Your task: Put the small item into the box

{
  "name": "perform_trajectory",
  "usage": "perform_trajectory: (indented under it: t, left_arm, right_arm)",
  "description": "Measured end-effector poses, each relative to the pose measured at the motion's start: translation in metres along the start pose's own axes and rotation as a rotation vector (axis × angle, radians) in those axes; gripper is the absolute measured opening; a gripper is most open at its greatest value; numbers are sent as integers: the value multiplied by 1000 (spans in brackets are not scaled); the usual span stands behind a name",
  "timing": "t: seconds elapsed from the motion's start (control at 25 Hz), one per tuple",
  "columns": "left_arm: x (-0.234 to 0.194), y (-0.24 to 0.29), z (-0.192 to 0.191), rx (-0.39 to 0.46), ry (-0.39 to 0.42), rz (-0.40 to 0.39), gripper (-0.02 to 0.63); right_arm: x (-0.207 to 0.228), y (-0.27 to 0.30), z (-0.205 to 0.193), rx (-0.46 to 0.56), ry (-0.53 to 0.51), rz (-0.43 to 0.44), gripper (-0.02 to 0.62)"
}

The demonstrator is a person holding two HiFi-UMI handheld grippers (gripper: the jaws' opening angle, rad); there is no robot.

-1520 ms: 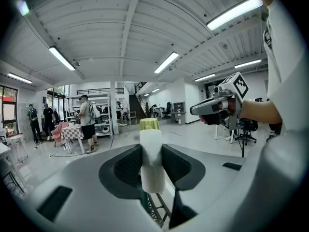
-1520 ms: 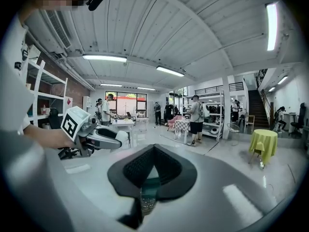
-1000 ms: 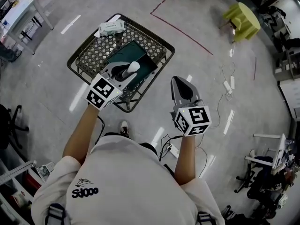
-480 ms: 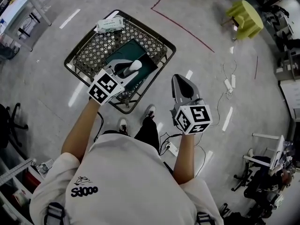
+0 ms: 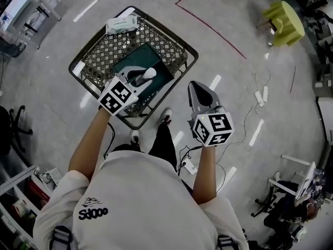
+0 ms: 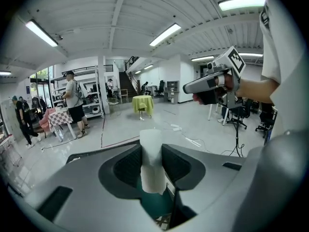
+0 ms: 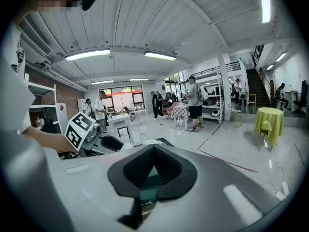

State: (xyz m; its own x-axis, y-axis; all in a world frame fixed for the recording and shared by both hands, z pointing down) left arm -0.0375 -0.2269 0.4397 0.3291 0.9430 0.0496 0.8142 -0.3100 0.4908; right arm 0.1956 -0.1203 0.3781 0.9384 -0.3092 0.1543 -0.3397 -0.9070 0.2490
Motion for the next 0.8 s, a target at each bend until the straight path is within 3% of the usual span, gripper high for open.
perform_trajectory:
  t: [0.8]
  left_arm:
    - [-18, 135, -67, -270, -36, -69, 127]
  right_arm:
    - [93, 58, -49, -147, 93, 112, 9]
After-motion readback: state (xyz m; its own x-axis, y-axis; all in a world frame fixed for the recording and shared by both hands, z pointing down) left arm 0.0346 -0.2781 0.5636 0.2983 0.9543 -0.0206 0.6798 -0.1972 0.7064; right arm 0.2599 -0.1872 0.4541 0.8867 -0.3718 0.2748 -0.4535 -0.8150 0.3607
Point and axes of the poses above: the fingertips, and each gripper's own axes: y forward along the fingers, x to its right, z out of its top, the point moved 10 cm from there along -y, backward along the fingers, and after that the axes turned 5 degrees about x, right-handed, at the moved point
